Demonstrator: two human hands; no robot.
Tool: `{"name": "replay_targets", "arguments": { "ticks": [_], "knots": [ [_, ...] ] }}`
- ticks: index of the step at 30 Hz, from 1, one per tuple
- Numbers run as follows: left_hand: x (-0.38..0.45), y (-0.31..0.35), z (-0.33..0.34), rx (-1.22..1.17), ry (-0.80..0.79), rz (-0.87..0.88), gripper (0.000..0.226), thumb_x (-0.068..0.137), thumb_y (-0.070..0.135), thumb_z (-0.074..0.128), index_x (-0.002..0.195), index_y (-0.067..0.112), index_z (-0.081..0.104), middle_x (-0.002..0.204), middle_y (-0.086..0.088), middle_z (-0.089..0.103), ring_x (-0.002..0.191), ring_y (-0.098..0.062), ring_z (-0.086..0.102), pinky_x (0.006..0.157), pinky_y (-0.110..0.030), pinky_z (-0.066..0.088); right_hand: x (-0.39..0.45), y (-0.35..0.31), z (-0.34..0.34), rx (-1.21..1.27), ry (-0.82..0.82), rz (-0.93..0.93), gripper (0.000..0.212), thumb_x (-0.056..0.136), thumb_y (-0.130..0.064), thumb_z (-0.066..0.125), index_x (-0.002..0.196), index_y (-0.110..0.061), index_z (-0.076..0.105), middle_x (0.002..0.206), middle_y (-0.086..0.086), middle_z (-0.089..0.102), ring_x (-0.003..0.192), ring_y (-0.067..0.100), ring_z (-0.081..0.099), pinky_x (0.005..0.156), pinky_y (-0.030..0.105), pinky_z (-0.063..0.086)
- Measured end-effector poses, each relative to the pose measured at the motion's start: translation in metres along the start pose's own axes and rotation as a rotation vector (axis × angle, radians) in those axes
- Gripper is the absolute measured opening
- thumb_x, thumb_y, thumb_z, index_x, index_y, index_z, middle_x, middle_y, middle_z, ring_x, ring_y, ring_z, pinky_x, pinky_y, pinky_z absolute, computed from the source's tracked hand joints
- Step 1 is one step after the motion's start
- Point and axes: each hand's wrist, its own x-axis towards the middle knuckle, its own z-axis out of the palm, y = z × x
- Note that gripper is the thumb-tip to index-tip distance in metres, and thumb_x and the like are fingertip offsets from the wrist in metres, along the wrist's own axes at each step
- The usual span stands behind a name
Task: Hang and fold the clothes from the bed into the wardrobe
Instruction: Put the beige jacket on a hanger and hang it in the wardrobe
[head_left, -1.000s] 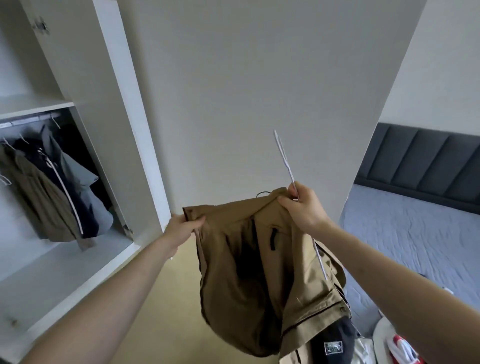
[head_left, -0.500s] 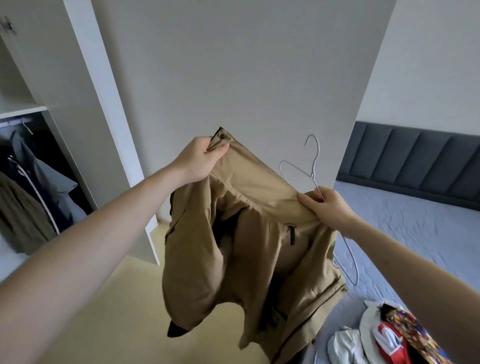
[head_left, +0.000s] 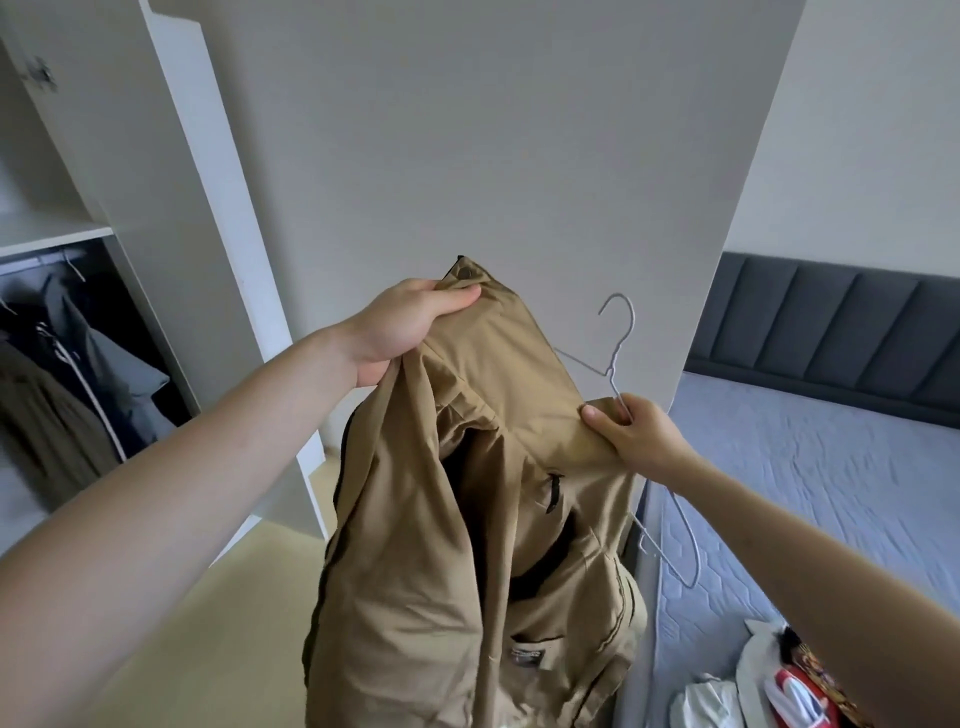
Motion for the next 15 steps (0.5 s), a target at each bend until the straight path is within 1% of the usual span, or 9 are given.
{"name": "replay_targets", "arguments": {
  "ticks": [2, 4, 7, 9, 10, 12, 13, 14, 15],
  "knots": [
    [-0.004, -0.003, 0.002, -0.046, 0.027, 0.002, 0.026, 0.098, 0.037, 0.066, 0.102, 0.017, 0.081, 0.111, -0.011, 0.077, 0.1, -0.025, 0.076, 0.085, -0.034, 0.062, -0.003, 0.001, 0.008, 0.001, 0.024, 0.032, 0.059, 0.085, -0.057, 0.076, 0.074, -0.019, 0.033, 0.066, 0.001, 0.049, 0.058, 0.014, 0.039, 0.053, 0.029, 0.029],
    [-0.007, -0.006, 0.006, -0.081, 0.098, -0.005, 0.027, 0.099, 0.035, 0.065, 0.104, 0.012, 0.079, 0.109, -0.013, 0.077, 0.098, -0.025, 0.076, 0.082, -0.035, 0.061, -0.008, 0.004, 0.016, 0.012, 0.067, 0.048, 0.057, 0.083, -0.053, 0.08, 0.075, -0.018, 0.035, 0.076, -0.002, 0.068, 0.055, 0.008, 0.044, 0.052, 0.026, 0.033],
    [-0.005, -0.016, 0.017, -0.13, 0.302, -0.072, 0.031, 0.1, 0.035, 0.063, 0.112, 0.008, 0.075, 0.109, -0.014, 0.077, 0.095, -0.026, 0.075, 0.08, -0.035, 0.06, -0.022, 0.004, 0.026, 0.072, 0.08, 0.035, 0.058, 0.081, -0.054, 0.082, 0.076, -0.018, 0.037, 0.08, -0.005, 0.072, 0.053, 0.009, 0.048, 0.053, 0.027, 0.039],
    [-0.001, -0.024, 0.027, -0.198, 0.425, -0.146, 0.031, 0.1, 0.035, 0.062, 0.112, 0.008, 0.072, 0.106, -0.01, 0.076, 0.095, -0.026, 0.073, 0.084, -0.037, 0.059, -0.03, -0.003, 0.031, 0.151, 0.003, 0.02, 0.057, 0.081, -0.054, 0.082, 0.079, -0.017, 0.038, 0.081, -0.006, 0.074, 0.058, 0.009, 0.06, 0.051, 0.024, 0.045],
    [0.0, -0.027, 0.034, -0.24, 0.459, -0.169, 0.027, 0.101, 0.034, 0.061, 0.109, 0.01, 0.071, 0.101, -0.008, 0.075, 0.09, -0.024, 0.073, 0.081, -0.035, 0.058, -0.033, -0.008, 0.033, 0.188, -0.045, 0.009, 0.056, 0.083, -0.053, 0.081, 0.081, -0.016, 0.039, 0.083, -0.007, 0.075, 0.064, 0.009, 0.067, 0.051, 0.023, 0.047],
    [0.003, -0.033, 0.052, -0.328, 0.476, -0.164, 0.017, 0.102, 0.027, 0.06, 0.097, 0.012, 0.067, 0.086, -0.004, 0.071, 0.073, -0.019, 0.069, 0.066, -0.028, 0.055, -0.037, -0.02, 0.037, 0.266, -0.126, -0.009, 0.05, 0.087, -0.047, 0.078, 0.085, -0.013, 0.042, 0.088, -0.007, 0.078, 0.076, 0.01, 0.074, 0.055, 0.021, 0.053],
    [0.004, -0.035, 0.06, -0.353, 0.467, -0.145, 0.015, 0.102, 0.023, 0.059, 0.093, 0.013, 0.066, 0.081, -0.004, 0.068, 0.069, -0.018, 0.067, 0.063, -0.026, 0.053, -0.037, -0.025, 0.039, 0.312, -0.154, -0.012, 0.047, 0.09, -0.043, 0.077, 0.085, -0.013, 0.041, 0.091, -0.007, 0.079, 0.081, 0.012, 0.076, 0.058, 0.022, 0.056],
    [0.006, -0.038, 0.068, -0.359, 0.444, -0.124, 0.015, 0.102, 0.02, 0.058, 0.09, 0.013, 0.065, 0.079, -0.004, 0.066, 0.069, -0.018, 0.065, 0.062, -0.026, 0.052, -0.036, -0.028, 0.04, 0.348, -0.176, -0.01, 0.045, 0.092, -0.039, 0.076, 0.084, -0.014, 0.039, 0.091, -0.009, 0.08, 0.083, 0.012, 0.076, 0.061, 0.022, 0.057],
    [0.007, -0.039, 0.076, -0.351, 0.412, -0.106, 0.017, 0.102, 0.018, 0.058, 0.087, 0.014, 0.064, 0.078, -0.004, 0.065, 0.07, -0.019, 0.065, 0.063, -0.027, 0.052, -0.034, -0.029, 0.042, 0.361, -0.193, -0.005, 0.044, 0.093, -0.033, 0.075, 0.083, -0.015, 0.037, 0.086, -0.012, 0.079, 0.081, 0.01, 0.076, 0.062, 0.022, 0.058]
  ]
}}
